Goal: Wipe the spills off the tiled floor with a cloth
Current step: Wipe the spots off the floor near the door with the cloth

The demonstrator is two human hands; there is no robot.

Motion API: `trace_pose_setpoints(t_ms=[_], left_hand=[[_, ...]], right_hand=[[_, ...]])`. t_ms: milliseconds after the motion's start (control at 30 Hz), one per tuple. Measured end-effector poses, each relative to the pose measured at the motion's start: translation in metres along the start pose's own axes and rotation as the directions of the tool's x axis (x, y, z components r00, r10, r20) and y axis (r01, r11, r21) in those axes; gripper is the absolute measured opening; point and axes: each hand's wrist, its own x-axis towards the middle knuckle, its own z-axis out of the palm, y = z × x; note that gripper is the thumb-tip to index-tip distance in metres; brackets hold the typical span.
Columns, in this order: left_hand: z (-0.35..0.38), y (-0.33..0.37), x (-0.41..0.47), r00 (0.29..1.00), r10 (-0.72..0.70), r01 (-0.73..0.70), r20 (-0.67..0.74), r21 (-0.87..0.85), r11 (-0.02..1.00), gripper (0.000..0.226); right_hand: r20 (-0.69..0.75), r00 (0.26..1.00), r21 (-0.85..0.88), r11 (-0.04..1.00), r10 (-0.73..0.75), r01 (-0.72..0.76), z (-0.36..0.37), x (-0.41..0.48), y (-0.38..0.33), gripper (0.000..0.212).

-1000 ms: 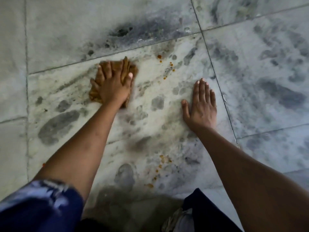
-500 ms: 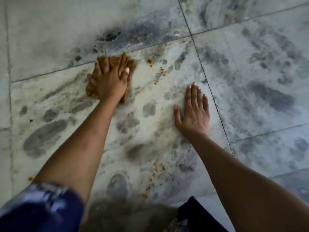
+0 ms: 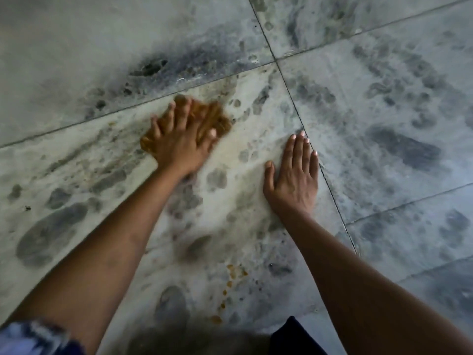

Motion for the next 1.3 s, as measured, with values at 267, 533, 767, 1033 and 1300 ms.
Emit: trace_pose_setpoints(t_ms=[267,533,767,1033,1300], left_hand=[[-0.015,0.08,0.076,0.999,0.053,-0.051,0.013,-0.087,0.995,0.057],[0.003,-0.009,-0.036,0.987,0.158,-0.158,0.004,0.001,0.987,0.06],[-0.029,0.055,0.068,0.982,0.004,0.007,0.19,-0.059,0.998,0.069],[0.009,0.076,-0.103,0.933,0.339,-0.341,0.119,-0.007,0.94,0.057],[-0.016,0.009,-0.057,0.975,-0.051,0.079,0.216,-0.125,0.989,0.057]], right_hand=[[0.02,1.0,-0.003,1.0,-0.01,0.01,-0.003,0.0,-0.001,0.071],[0.082,0.996,0.032,0.999,-0.023,0.021,-0.006,-0.003,0.002,0.07],[0.224,0.942,0.021,0.968,-0.249,0.251,-0.02,-0.021,0.031,0.077],[0.238,0.934,-0.001,0.961,-0.268,0.276,-0.027,-0.077,0.066,0.08],[0.225,0.929,0.092,0.955,-0.295,0.281,-0.026,-0.092,0.042,0.08]])
